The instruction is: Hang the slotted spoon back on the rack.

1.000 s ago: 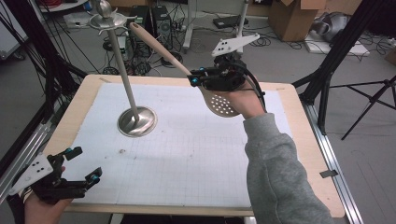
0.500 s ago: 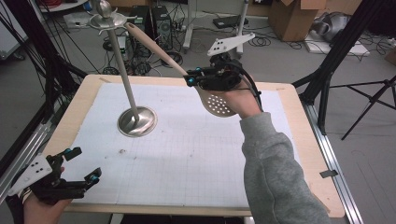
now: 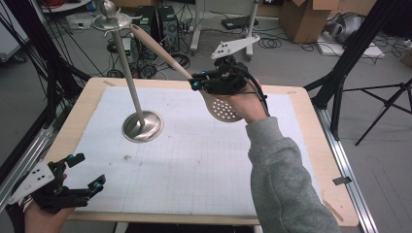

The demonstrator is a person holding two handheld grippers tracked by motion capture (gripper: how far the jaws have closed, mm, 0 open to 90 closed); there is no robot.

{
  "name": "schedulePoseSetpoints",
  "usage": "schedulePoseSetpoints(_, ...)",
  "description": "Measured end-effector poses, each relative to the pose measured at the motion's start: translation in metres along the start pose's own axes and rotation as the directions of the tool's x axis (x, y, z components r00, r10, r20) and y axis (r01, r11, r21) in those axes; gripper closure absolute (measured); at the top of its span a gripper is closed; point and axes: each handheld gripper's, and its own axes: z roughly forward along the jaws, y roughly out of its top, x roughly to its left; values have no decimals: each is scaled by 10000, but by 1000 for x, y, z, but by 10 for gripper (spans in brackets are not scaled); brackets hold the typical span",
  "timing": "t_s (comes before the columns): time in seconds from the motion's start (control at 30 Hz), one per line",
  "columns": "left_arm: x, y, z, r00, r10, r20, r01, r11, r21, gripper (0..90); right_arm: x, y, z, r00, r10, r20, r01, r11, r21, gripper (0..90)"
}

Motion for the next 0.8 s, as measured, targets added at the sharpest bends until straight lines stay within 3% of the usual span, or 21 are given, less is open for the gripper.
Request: schedulePoseSetpoints(0.8,0,0,-4,10000,-10,-96,9,10000,-46,18,6,-6,38,9999,132,86,-136,9984,554,784)
